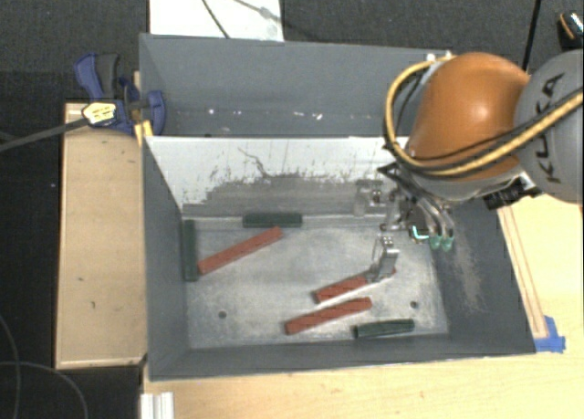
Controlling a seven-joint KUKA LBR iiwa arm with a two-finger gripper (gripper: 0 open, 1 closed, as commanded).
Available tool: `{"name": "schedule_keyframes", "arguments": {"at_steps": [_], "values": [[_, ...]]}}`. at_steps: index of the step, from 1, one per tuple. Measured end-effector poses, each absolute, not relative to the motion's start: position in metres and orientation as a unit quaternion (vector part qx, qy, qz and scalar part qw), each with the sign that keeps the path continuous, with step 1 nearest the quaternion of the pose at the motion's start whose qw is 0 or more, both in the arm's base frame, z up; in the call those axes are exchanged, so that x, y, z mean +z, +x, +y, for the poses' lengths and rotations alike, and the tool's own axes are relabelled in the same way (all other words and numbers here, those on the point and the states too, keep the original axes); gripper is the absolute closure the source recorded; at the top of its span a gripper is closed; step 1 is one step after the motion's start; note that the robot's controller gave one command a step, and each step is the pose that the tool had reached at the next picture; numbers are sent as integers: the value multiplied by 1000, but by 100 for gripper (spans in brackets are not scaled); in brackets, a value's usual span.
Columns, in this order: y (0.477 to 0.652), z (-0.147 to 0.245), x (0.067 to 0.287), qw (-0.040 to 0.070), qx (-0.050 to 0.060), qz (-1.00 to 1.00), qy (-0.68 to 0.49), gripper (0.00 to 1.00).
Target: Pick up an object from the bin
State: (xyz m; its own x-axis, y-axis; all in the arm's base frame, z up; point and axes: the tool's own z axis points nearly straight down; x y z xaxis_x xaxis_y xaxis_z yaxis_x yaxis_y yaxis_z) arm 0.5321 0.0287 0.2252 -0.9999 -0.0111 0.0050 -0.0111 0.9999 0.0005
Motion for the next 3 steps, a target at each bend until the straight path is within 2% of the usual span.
{"name": "schedule_keyframes", "arguments": {"at_steps": [1,2,3], "values": [[485,3,94,3,0,-995,101,0],[486,41,72,-5,0,-988,155,0],[484,40,71,-2,0,-988,154,100]]}}
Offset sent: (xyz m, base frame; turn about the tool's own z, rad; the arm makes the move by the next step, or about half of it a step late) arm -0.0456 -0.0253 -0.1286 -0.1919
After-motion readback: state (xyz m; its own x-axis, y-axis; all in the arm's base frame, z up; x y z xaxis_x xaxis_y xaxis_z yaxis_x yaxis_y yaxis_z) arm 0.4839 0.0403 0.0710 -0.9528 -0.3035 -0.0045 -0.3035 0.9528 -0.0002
